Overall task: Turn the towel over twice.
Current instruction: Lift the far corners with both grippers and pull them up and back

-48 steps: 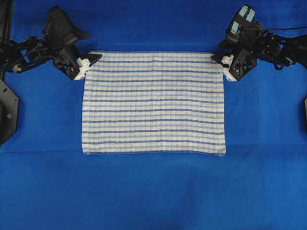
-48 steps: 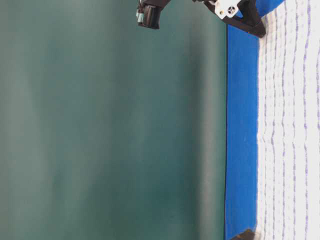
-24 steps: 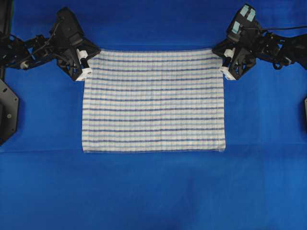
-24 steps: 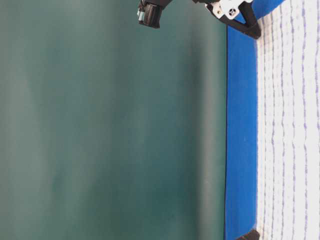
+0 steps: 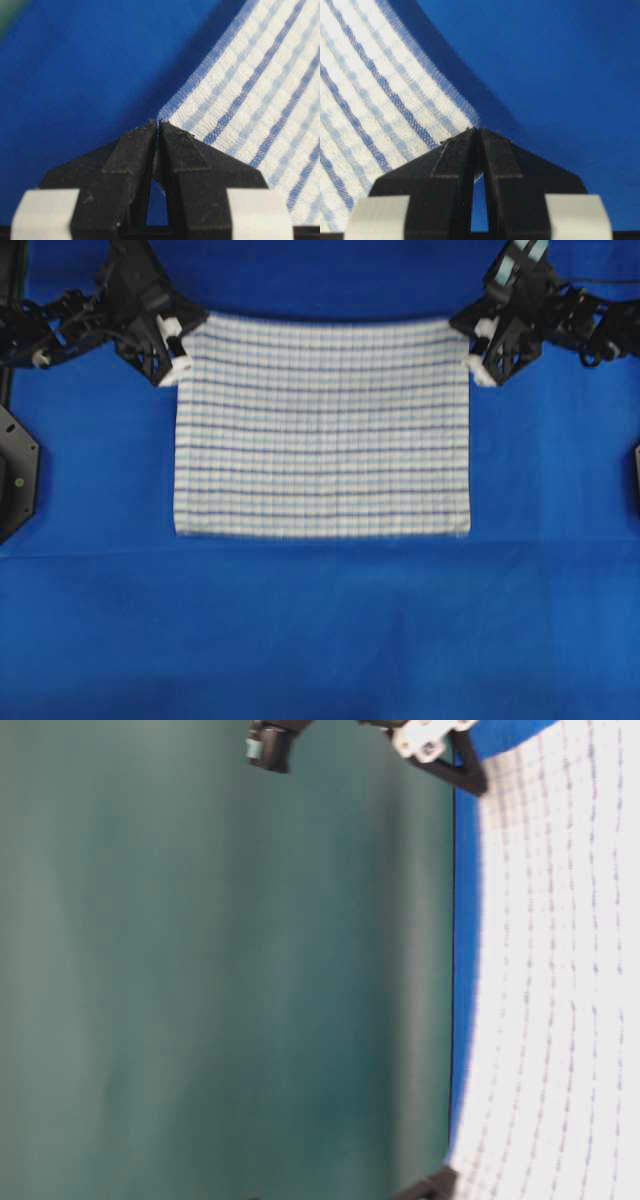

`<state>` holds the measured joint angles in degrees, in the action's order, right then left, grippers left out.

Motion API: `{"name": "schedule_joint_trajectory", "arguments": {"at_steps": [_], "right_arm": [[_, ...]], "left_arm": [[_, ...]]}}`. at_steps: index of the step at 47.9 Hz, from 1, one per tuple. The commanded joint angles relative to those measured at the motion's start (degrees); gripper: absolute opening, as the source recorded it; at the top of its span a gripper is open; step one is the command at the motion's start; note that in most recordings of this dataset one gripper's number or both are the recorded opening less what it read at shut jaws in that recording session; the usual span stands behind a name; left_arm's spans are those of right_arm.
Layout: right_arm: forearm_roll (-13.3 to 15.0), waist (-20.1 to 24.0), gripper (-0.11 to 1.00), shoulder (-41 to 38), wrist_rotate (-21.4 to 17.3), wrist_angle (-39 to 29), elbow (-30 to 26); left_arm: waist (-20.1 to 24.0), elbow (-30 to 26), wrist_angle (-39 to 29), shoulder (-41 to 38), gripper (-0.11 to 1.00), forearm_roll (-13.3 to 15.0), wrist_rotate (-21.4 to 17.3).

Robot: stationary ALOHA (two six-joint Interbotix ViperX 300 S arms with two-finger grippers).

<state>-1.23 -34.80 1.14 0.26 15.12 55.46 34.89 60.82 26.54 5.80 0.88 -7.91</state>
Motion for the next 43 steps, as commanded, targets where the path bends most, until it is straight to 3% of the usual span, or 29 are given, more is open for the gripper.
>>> {"name": "schedule_joint_trajectory", "arguments": {"at_steps": [1,11,43], "right_arm": [[0.09,-1.76,0.05,3.43,0.26,-1.58,-1.67],[0.97,-4.92,0.05,8.17,1.85,-5.89,-4.48],[2.37,-6.24,0.05,20.48,7.03,-22.68,-19.34]], "left_arm": [[1.05,-1.76,-0.97,3.87,0.02,0.09,-0.35],[2.99,-4.13,-2.72,10.99,0.02,0.09,-4.83],[4.92,-6.5,-0.44,23.64,0.02,0.09,-5.01]]}}
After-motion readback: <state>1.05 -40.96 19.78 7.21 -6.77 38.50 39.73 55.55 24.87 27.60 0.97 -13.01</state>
